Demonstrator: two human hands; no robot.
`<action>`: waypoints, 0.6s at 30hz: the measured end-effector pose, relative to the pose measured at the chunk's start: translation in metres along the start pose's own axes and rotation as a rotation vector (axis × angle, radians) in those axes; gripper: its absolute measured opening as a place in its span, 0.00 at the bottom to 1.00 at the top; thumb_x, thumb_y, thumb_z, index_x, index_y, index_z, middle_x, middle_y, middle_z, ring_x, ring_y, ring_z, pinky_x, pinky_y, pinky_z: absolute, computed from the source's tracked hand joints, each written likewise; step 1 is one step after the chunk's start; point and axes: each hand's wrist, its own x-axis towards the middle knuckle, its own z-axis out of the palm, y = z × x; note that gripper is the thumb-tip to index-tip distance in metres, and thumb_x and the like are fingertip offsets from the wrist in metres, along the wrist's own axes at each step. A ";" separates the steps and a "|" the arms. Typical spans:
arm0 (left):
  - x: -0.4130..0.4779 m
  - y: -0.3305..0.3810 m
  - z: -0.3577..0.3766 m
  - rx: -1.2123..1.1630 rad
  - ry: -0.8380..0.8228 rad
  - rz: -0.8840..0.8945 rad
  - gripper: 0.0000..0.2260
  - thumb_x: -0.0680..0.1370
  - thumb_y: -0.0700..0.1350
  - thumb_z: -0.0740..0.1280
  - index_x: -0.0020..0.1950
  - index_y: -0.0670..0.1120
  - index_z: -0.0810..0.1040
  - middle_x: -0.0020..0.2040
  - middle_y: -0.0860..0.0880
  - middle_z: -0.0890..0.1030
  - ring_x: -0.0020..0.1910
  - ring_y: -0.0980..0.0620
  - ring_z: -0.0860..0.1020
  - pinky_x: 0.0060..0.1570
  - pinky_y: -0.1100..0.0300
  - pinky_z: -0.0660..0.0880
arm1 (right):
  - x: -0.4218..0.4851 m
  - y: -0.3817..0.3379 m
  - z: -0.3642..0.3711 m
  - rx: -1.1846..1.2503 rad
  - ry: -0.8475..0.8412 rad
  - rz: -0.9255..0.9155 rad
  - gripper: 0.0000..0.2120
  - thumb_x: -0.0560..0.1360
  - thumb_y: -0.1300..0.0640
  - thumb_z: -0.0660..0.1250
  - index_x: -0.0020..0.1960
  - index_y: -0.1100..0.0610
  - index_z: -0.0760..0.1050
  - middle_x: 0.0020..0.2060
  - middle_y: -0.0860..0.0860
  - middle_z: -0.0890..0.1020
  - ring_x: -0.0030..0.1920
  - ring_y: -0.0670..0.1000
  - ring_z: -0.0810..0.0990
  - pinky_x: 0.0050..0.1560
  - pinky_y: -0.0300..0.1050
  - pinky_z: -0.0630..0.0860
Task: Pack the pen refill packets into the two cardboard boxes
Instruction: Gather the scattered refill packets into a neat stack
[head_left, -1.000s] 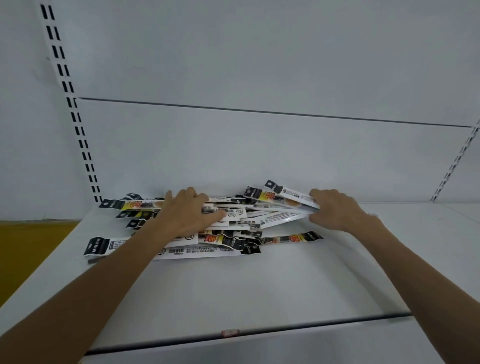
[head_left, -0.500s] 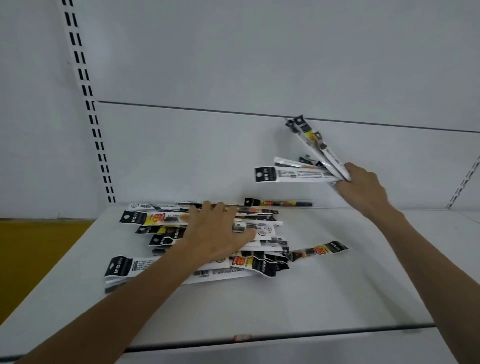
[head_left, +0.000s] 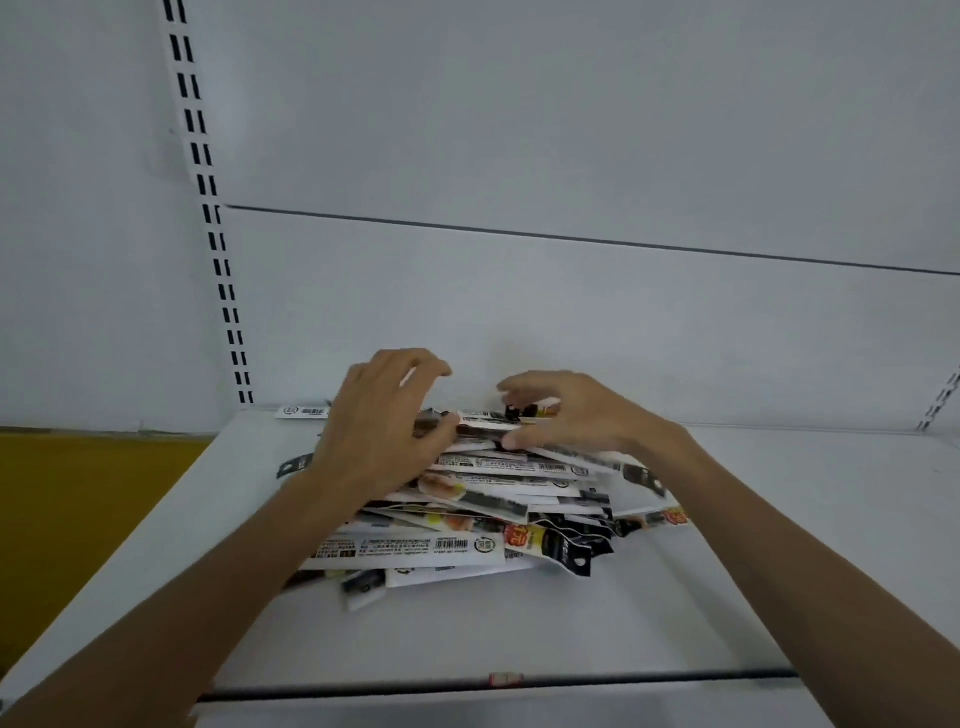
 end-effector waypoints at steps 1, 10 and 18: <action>-0.001 -0.008 0.002 -0.001 -0.115 -0.022 0.25 0.72 0.61 0.53 0.61 0.48 0.73 0.59 0.48 0.77 0.58 0.47 0.73 0.57 0.51 0.67 | -0.001 0.001 -0.003 0.012 0.033 -0.011 0.30 0.67 0.45 0.73 0.67 0.46 0.69 0.60 0.43 0.77 0.60 0.42 0.73 0.61 0.40 0.67; 0.000 -0.023 -0.003 -0.165 -0.267 -0.227 0.29 0.73 0.65 0.48 0.57 0.49 0.77 0.55 0.46 0.79 0.52 0.48 0.75 0.55 0.53 0.68 | 0.000 0.027 0.001 0.216 0.184 0.069 0.18 0.75 0.39 0.59 0.60 0.45 0.76 0.60 0.43 0.77 0.60 0.46 0.73 0.59 0.45 0.66; 0.006 -0.055 0.017 0.010 -0.664 -0.377 0.26 0.78 0.62 0.49 0.69 0.47 0.66 0.70 0.47 0.68 0.65 0.47 0.68 0.63 0.49 0.64 | 0.018 0.063 0.007 -0.431 0.113 0.224 0.13 0.76 0.50 0.59 0.43 0.59 0.75 0.44 0.53 0.74 0.50 0.56 0.73 0.48 0.48 0.70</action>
